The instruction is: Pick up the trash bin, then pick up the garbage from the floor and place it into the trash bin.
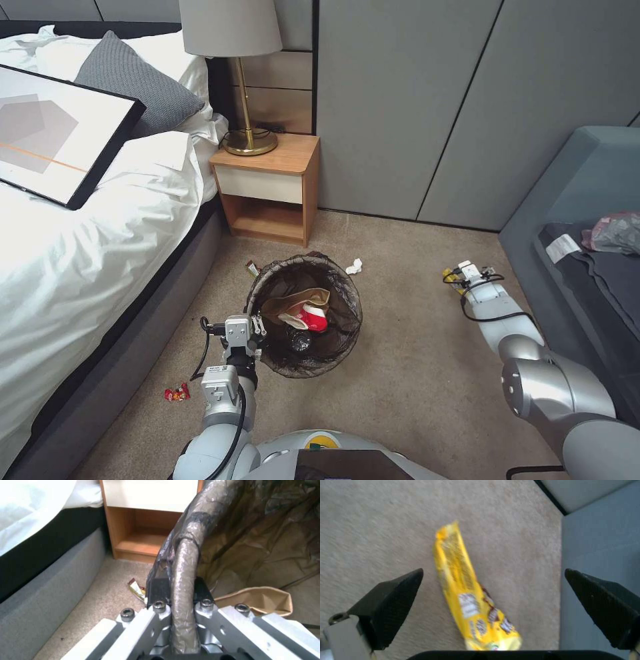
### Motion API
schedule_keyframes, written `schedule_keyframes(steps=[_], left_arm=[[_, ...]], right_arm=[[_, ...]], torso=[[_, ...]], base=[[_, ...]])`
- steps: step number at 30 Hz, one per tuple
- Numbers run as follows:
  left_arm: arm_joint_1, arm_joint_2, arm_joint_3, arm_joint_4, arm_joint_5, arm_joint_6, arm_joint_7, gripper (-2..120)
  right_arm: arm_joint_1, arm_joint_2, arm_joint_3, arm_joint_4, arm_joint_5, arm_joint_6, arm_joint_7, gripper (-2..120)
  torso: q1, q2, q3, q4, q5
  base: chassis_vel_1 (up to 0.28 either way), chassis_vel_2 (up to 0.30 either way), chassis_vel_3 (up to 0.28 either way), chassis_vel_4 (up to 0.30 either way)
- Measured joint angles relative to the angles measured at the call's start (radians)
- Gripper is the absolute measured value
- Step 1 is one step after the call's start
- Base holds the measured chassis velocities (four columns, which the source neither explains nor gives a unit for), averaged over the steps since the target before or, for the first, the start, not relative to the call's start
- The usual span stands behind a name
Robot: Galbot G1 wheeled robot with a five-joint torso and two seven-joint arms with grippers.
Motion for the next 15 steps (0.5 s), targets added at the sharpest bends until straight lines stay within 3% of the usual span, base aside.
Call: schedule_keyframes(steps=[15], left_arm=[[0.000, 0.000, 0.000, 0.000, 0.000, 0.000, 0.000, 0]], right_arm=[[0.010, 0.022, -0.001, -0.014, 0.008, -0.011, -0.007, 100]], torso=[[0.000, 0.000, 0.000, 0.0000, 0.0000]], base=[[0.000, 0.000, 0.000, 0.000]])
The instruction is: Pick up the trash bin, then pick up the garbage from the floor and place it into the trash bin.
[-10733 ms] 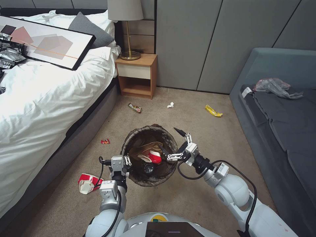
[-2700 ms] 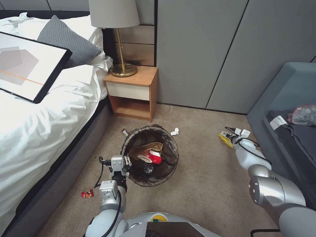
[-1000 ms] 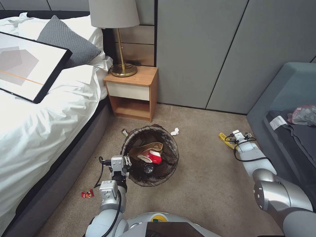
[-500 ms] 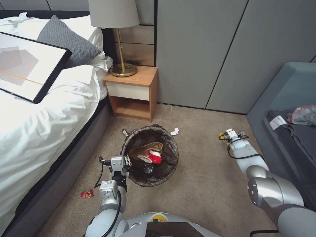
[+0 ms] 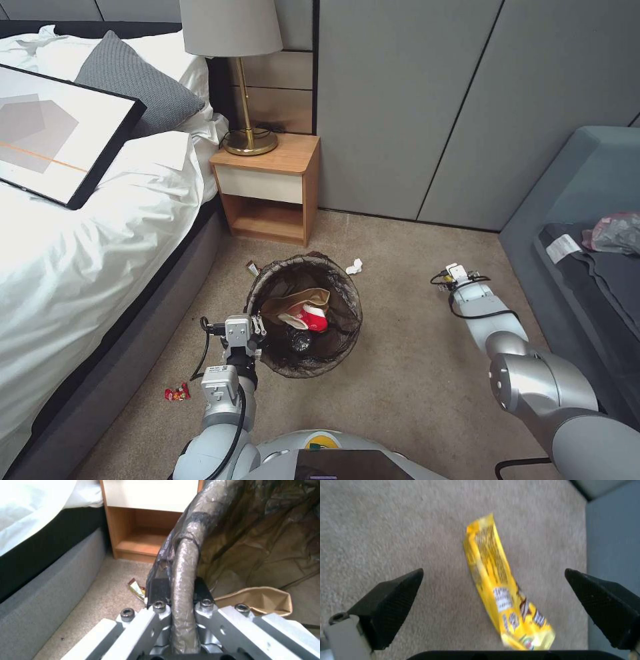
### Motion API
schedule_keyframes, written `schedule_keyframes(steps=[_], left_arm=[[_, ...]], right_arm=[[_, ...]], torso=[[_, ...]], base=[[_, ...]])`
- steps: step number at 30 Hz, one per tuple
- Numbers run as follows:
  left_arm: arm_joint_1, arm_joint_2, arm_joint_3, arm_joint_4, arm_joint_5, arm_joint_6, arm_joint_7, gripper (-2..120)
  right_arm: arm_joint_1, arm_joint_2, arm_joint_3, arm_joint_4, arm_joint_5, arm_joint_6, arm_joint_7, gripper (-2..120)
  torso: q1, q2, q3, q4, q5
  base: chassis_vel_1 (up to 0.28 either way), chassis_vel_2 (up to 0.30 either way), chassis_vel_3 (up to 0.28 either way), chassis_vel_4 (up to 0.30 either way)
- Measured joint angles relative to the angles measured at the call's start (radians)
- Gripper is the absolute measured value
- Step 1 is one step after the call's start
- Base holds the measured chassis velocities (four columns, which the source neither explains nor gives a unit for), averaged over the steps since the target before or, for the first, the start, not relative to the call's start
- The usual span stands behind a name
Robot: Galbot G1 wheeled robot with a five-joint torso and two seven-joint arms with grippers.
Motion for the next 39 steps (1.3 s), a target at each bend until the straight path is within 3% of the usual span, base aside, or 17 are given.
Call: schedule_keyframes(steps=[9, 31, 39], left_arm=[[0.000, 0.000, 0.000, 0.000, 0.000, 0.000, 0.000, 0], [0.000, 0.000, 0.000, 0.000, 0.000, 0.000, 0.000, 0], [0.000, 0.000, 0.000, 0.000, 0.000, 0.000, 0.000, 0]], right_arm=[[0.013, -0.001, 0.009, -0.032, 0.075, -0.057, -0.006, 100], [0.025, -0.015, 0.026, -0.048, 0.242, -0.099, -0.066, 100], [0.028, -0.015, 0.026, -0.053, 0.238, -0.106, -0.077, 100]], torso=[[0.000, 0.000, 0.000, 0.0000, 0.0001], [0.000, 0.000, 0.000, 0.0000, 0.0001], [0.000, 0.000, 0.000, -0.0001, 0.0001]], base=[[0.000, 0.000, 0.000, 0.000], [0.000, 0.000, 0.000, 0.000], [0.000, 0.000, 0.000, 0.000]])
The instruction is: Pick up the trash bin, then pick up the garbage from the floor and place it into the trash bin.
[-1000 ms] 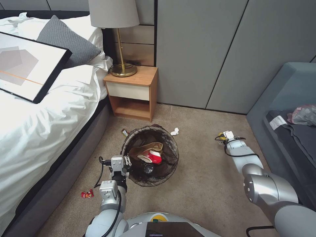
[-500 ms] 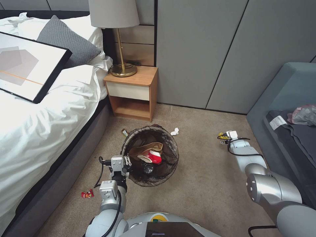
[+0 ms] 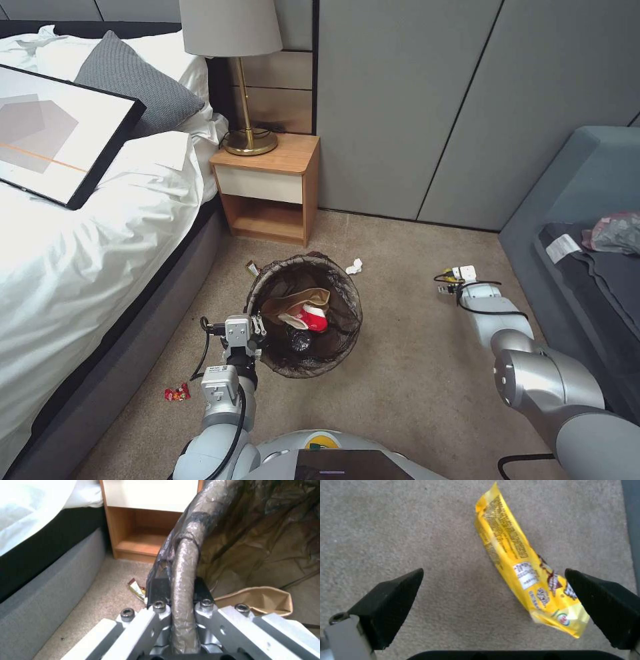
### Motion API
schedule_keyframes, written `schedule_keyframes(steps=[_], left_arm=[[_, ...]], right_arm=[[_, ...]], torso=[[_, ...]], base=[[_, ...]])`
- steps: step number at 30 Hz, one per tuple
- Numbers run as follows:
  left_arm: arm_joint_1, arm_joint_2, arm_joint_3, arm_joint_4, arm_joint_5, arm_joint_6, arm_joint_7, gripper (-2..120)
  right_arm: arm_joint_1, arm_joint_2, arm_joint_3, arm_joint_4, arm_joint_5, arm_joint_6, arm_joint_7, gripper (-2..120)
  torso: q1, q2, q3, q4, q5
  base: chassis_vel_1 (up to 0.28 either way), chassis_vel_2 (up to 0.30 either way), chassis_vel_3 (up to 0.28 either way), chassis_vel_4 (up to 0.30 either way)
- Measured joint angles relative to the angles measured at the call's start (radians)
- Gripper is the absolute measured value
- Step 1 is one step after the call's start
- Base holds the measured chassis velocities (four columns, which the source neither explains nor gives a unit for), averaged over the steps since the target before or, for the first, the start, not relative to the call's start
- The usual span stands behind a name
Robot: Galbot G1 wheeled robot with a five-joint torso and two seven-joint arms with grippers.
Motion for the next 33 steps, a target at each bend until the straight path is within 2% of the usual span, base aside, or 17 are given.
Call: schedule_keyframes(steps=[13, 33], left_arm=[[0.000, 0.000, 0.000, 0.000, 0.000, 0.000, 0.000, 0], [0.000, 0.000, 0.000, 0.000, 0.000, 0.000, 0.000, 0]], right_arm=[[-0.013, -0.021, 0.008, 0.001, -0.006, 0.002, 0.021, 100], [-0.005, -0.007, 0.008, 0.001, 0.053, 0.015, 0.049, 100]], torso=[[0.000, 0.000, 0.000, -0.0001, 0.0000], [0.000, 0.000, 0.000, 0.0001, 0.0000]], base=[[0.000, 0.000, 0.000, 0.000], [0.000, 0.000, 0.000, 0.000]])
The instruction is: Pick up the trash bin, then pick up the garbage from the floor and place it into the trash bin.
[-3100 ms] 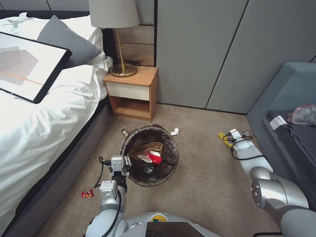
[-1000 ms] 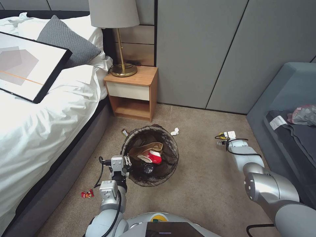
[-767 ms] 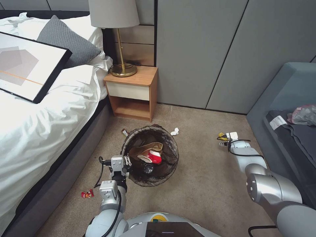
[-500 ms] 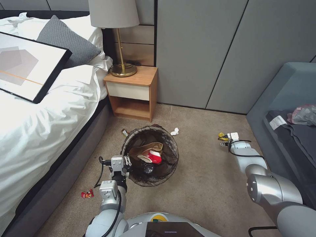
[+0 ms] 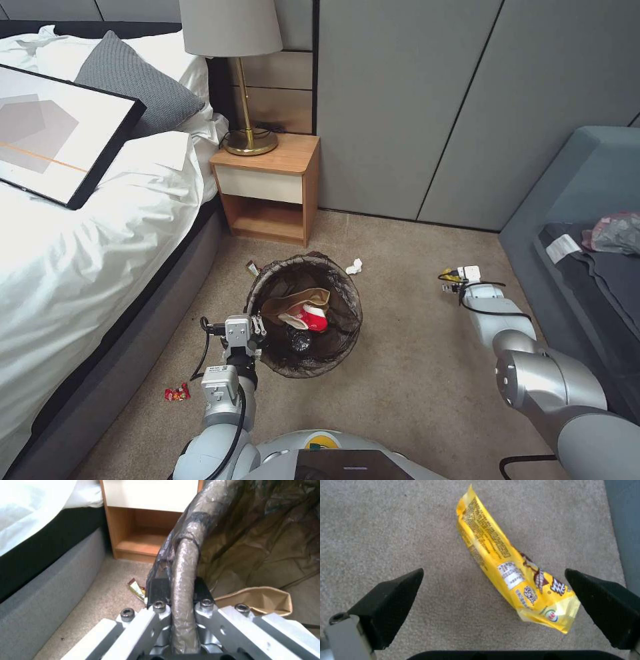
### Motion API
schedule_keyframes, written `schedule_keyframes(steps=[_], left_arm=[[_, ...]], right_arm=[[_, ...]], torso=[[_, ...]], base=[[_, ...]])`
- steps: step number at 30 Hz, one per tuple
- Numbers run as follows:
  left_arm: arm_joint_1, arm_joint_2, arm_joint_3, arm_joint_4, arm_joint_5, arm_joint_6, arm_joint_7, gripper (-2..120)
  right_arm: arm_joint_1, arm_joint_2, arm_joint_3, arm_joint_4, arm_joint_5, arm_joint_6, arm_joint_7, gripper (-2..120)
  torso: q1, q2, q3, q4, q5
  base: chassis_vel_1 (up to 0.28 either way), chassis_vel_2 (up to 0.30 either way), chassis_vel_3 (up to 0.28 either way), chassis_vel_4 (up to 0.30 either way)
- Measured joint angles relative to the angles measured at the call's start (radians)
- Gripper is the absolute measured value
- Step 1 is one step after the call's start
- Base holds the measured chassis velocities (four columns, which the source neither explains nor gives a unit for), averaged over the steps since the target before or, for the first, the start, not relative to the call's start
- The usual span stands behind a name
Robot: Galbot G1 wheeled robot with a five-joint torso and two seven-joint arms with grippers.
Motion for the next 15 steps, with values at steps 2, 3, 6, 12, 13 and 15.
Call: schedule_keyframes(steps=[2, 3, 6, 12, 13, 15], left_arm=[[0.000, 0.000, 0.000, 0.000, 0.000, 0.000, 0.000, 0], [0.000, 0.000, 0.000, 0.000, 0.000, 0.000, 0.000, 0], [0.000, 0.000, 0.000, 0.000, 0.000, 0.000, 0.000, 0], [0.000, 0.000, 0.000, 0.000, 0.000, 0.000, 0.000, 0], [0.000, 0.000, 0.000, 0.000, 0.000, 0.000, 0.000, 0], [0.000, 0.000, 0.000, 0.000, 0.000, 0.000, 0.000, 0]], right_arm=[[-0.003, -0.003, 0.000, 0.000, 0.000, 0.001, -0.001, 100], [-0.003, -0.003, 0.000, 0.000, 0.000, 0.001, -0.001, 100], [-0.007, -0.005, 0.001, 0.000, 0.000, 0.002, -0.001, 100], [-0.009, -0.005, 0.002, 0.000, 0.003, 0.005, 0.001, 100], [-0.008, -0.005, 0.002, 0.000, 0.004, 0.005, 0.002, 100], [-0.008, -0.005, 0.002, 0.001, 0.004, 0.005, 0.003, 100]], torso=[[0.000, 0.000, 0.000, -0.0001, -0.0001], [0.000, 0.000, 0.000, -0.0001, -0.0001], [0.000, 0.000, 0.000, -0.0003, 0.0000], [0.000, 0.000, 0.000, 0.0001, 0.0000], [0.000, 0.000, 0.000, 0.0000, 0.0000], [0.000, 0.000, 0.000, 0.0000, 0.0000]], base=[[0.000, 0.000, 0.000, 0.000], [0.000, 0.000, 0.000, 0.000], [0.000, 0.000, 0.000, 0.000], [0.000, 0.000, 0.000, 0.000], [0.000, 0.000, 0.000, 0.000], [0.000, 0.000, 0.000, 0.000]])
